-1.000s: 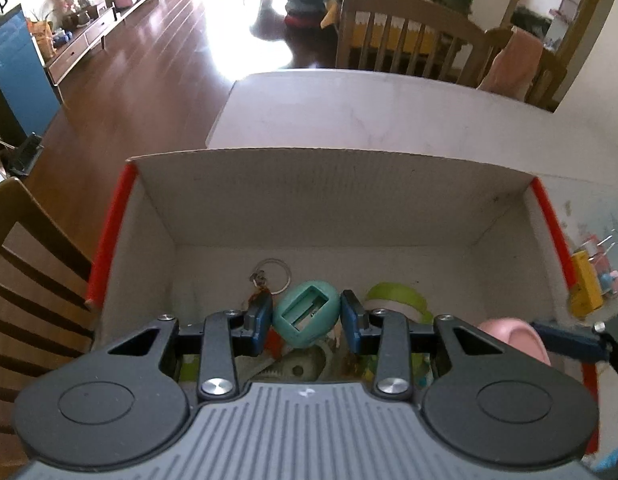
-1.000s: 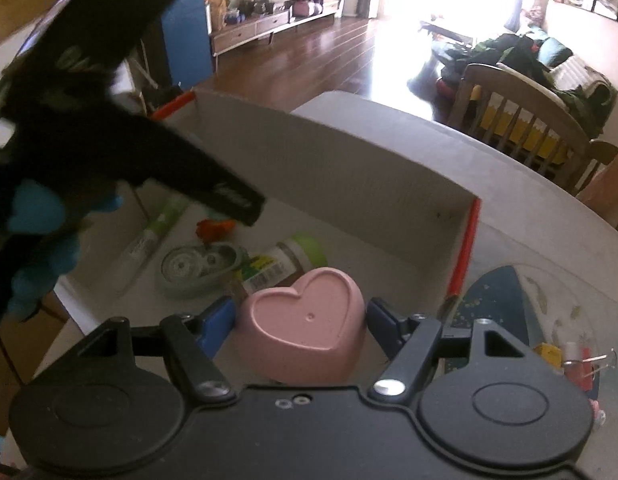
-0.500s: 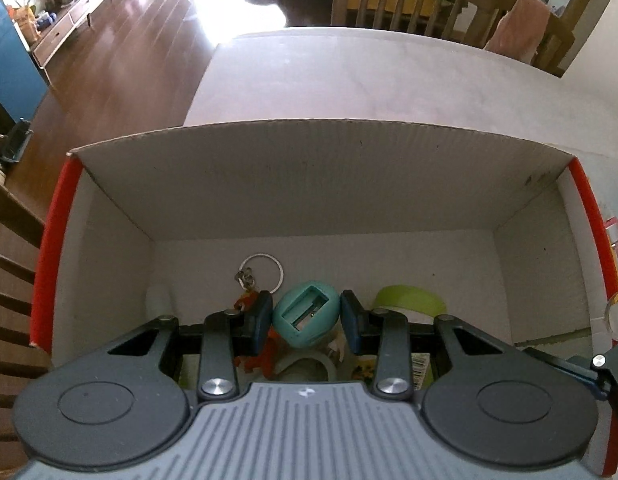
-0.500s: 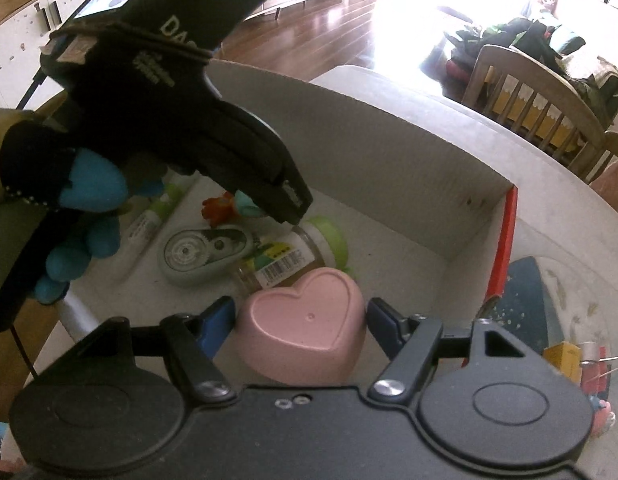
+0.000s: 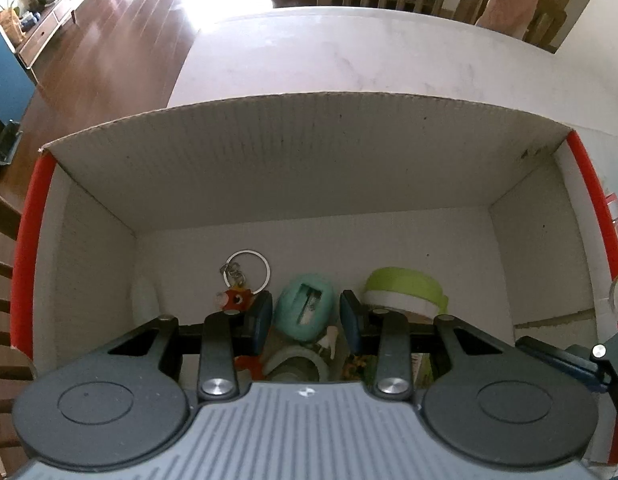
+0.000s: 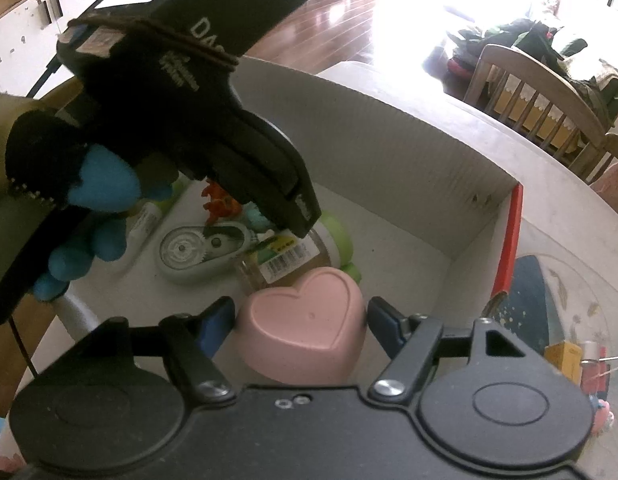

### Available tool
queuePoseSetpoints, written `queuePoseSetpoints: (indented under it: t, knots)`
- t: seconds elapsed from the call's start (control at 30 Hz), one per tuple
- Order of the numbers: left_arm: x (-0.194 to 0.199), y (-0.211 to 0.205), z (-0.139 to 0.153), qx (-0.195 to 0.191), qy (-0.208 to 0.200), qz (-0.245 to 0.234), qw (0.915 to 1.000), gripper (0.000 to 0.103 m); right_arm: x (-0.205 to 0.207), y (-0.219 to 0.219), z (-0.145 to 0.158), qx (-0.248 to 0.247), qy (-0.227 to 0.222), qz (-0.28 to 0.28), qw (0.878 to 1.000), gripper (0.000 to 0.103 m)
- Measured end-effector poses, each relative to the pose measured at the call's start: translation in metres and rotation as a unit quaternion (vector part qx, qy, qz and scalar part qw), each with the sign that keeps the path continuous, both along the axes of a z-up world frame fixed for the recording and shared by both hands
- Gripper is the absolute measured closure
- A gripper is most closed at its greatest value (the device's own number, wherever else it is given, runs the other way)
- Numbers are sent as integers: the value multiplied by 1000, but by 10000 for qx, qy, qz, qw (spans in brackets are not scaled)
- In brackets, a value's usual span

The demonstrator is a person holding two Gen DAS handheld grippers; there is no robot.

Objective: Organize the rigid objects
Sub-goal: 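Open both grippers to release the sharpener and heart dish in the box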

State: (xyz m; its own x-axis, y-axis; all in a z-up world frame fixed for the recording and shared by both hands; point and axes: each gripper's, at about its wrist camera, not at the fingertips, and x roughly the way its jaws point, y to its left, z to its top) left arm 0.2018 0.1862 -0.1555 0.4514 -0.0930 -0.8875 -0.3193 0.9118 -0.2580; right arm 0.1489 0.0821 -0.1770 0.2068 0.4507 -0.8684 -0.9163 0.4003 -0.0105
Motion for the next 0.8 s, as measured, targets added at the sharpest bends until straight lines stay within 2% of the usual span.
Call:
queuePoseSetpoints:
  t: [0.07, 0.13, 0.2, 0.27, 0.53, 0.8]
  knots:
    - [-4, 1, 1, -1, -9, 25, 10000, 67, 0, -1, 1, 25, 0, -39, 10000, 29]
    - [-5, 1, 3, -15, -9, 53, 10000, 65, 0, -4, 2, 74, 2, -94, 9999, 22]
    - [-8, 2, 6, -14, -33, 69, 10000, 57, 1, -7, 4, 123, 57, -145, 9998, 22]
    - [-10, 3, 8, 38, -45, 48, 10000, 54, 4, -9, 6, 150, 64, -201, 9997, 21]
    - [-16, 2, 19, -70, -183, 126, 9997, 54, 10, -19, 22, 369, 80, -336, 9987, 16]
    - [-30, -7, 41, 153, -411, 143, 9989, 54, 6, -38, 40, 678, 81, -471, 9966, 14]
